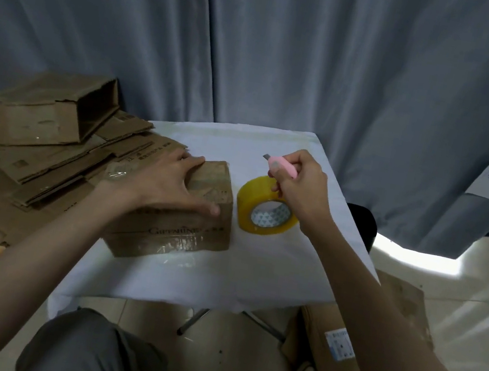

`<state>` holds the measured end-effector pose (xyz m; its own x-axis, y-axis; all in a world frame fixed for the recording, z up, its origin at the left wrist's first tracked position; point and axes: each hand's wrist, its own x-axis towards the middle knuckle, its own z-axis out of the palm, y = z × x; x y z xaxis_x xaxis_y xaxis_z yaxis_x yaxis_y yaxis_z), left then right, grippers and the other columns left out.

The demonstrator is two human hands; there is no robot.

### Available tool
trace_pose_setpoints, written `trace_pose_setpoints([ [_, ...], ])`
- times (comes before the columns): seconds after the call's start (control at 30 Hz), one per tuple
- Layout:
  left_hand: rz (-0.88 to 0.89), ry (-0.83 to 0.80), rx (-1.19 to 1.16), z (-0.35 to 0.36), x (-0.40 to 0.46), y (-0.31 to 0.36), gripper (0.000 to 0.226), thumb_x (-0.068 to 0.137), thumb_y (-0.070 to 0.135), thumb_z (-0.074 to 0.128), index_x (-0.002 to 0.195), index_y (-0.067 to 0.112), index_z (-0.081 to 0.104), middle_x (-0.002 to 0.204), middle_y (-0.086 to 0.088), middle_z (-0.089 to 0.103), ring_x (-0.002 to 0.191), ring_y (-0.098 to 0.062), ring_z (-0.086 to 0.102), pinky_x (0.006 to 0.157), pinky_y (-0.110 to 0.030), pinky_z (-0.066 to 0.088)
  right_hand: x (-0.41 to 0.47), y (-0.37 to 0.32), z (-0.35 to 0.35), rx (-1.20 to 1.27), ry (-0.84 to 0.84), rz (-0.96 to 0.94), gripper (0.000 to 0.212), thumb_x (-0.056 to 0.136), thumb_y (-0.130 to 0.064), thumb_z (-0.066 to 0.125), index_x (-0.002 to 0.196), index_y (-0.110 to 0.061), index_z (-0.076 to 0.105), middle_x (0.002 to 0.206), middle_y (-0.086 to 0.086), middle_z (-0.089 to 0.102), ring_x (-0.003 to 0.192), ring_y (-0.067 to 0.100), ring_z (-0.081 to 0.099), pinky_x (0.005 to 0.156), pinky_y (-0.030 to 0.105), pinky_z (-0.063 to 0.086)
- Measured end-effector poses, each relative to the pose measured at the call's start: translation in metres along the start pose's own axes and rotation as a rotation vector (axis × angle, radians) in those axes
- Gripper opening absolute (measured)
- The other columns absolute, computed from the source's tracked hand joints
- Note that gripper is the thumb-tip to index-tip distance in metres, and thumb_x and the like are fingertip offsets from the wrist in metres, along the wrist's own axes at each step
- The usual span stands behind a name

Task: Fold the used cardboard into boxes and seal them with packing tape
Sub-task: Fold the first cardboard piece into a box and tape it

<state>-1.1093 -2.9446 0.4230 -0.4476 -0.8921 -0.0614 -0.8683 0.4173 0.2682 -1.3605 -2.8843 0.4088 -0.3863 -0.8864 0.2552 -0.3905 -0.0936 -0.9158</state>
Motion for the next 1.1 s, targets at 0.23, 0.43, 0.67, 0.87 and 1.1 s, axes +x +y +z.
trace_pose_setpoints([
  [0.23,0.279,0.093,-0.027,-0.033,0.064,0.045,0.049,0.084,0.054,0.071,0.125,0.027,0.067,0.126,-0.001,0.06,0.11,-0.018,0.057,0.091,-0.031,0.046,-0.037,0.01,-0.012,0.008,0.076,0.029,0.018,0.09,-0.021,0.07,0.092,-0.004,0.065,0.082,0.011,0.069,0.062,0.017,0.069,0.06,0.025,0.056],
  [0.43,0.403,-0.216,-0.023,-0.02,0.117,0.081,0.028,0.075,0.037,0.085,0.098,0.023,0.079,0.074,0.019,0.069,0.068,0.003,0.058,0.057,-0.006,0.036,-0.049,0.013,-0.011,0.004,0.05,0.043,0.02,0.09,-0.023,0.071,0.092,-0.004,0.065,0.079,0.011,0.07,0.065,0.016,0.07,0.062,0.027,0.057],
  [0.67,0.329,-0.165,-0.332,0.007,0.123,0.062,0.03,0.074,0.04,0.086,0.079,0.013,0.075,0.062,0.013,0.061,0.059,-0.001,0.049,0.058,-0.018,0.04,-0.044,0.007,0.009,-0.04,0.053,-0.026,0.015,0.087,-0.021,0.073,0.093,-0.01,0.064,0.071,0.001,0.064,0.072,0.016,0.064,0.064,0.032,0.054],
  [0.87,0.229,-0.094,-0.388,0.015,0.121,0.052,0.032,0.076,0.041,0.083,0.072,0.015,0.065,0.065,0.002,0.057,0.064,-0.012,0.048,0.061,-0.028,0.043,-0.033,0.003,0.024,-0.108,0.069,-0.069,0.013,0.085,-0.019,0.071,0.089,-0.009,0.065,0.065,-0.001,0.061,0.063,0.014,0.058,0.057,0.03,0.048],
  [1.1,0.248,-0.052,-0.387,0.017,0.126,0.05,0.035,0.073,0.043,0.085,0.067,0.018,0.06,0.063,0.005,0.056,0.061,-0.008,0.047,0.058,-0.023,0.041,-0.016,-0.007,0.022,-0.288,-0.158,0.007,0.008,0.081,-0.015,0.071,0.084,-0.007,0.069,0.066,-0.003,0.061,0.061,0.01,0.057,0.059,0.025,0.051],
])
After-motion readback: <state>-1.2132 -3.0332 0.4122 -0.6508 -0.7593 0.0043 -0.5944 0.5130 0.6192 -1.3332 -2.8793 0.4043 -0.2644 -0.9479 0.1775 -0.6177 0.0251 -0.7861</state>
